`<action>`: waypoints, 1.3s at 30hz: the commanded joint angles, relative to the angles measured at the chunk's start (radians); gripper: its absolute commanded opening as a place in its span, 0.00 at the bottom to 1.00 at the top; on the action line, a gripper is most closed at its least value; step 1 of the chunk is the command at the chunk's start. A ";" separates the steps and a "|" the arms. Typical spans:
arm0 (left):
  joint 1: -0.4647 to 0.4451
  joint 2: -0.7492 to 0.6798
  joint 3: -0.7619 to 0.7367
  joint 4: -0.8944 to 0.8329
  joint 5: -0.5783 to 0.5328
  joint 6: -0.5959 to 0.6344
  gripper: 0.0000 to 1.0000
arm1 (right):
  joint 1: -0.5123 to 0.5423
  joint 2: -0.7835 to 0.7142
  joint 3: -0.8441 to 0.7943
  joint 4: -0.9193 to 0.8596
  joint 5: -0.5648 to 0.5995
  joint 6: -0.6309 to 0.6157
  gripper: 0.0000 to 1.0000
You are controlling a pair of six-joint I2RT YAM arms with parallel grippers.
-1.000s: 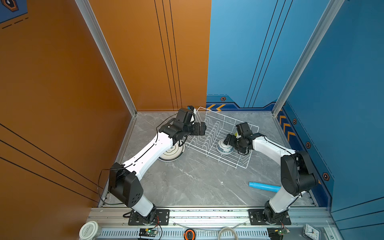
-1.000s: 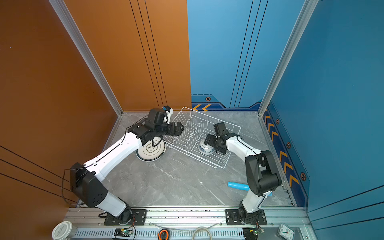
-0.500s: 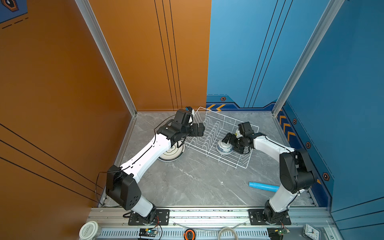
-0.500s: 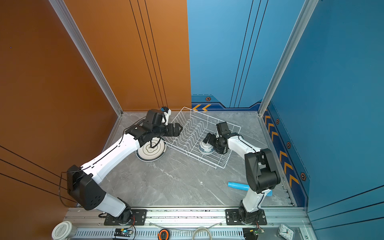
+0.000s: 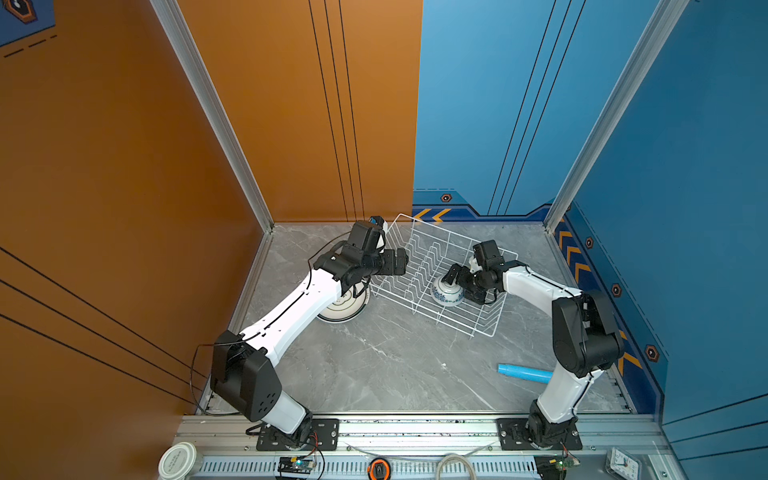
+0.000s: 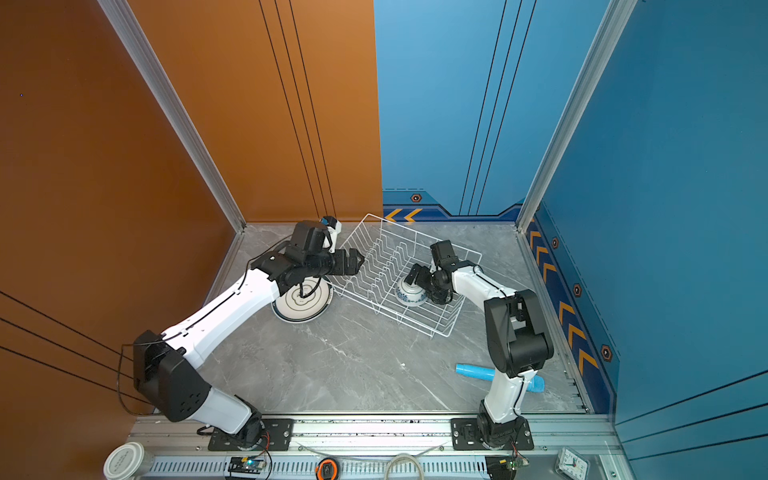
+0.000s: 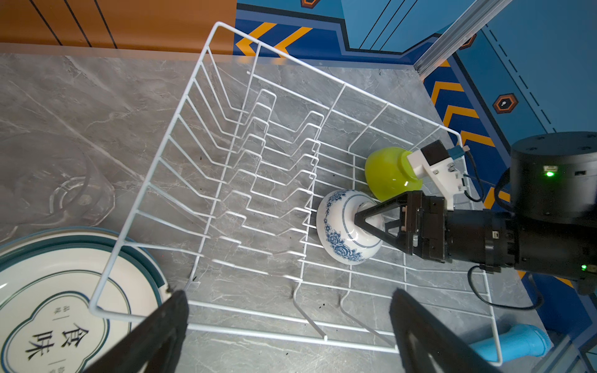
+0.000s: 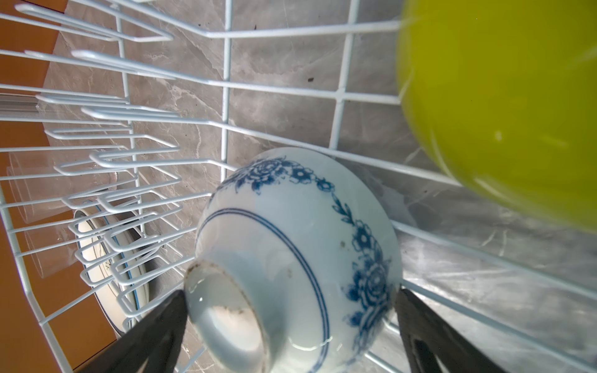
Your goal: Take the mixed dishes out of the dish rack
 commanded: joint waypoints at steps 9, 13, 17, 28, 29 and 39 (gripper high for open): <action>0.015 -0.035 -0.022 0.006 -0.006 0.010 0.98 | -0.009 0.023 -0.013 -0.003 -0.040 0.024 0.88; 0.011 -0.033 -0.014 0.007 -0.002 0.007 0.98 | -0.023 -0.012 -0.048 0.046 -0.068 0.046 0.86; 0.005 -0.015 -0.002 0.007 0.008 0.006 0.98 | -0.037 -0.028 -0.067 0.078 -0.092 0.066 0.83; -0.056 0.066 0.046 0.047 0.081 -0.036 0.98 | -0.059 -0.050 -0.131 0.153 -0.123 0.109 0.80; -0.056 0.079 0.056 0.047 0.104 -0.042 0.98 | -0.060 -0.053 -0.129 0.152 -0.123 0.102 0.80; -0.059 0.047 0.035 0.066 0.105 -0.060 0.98 | -0.030 -0.034 -0.027 0.028 -0.051 0.022 1.00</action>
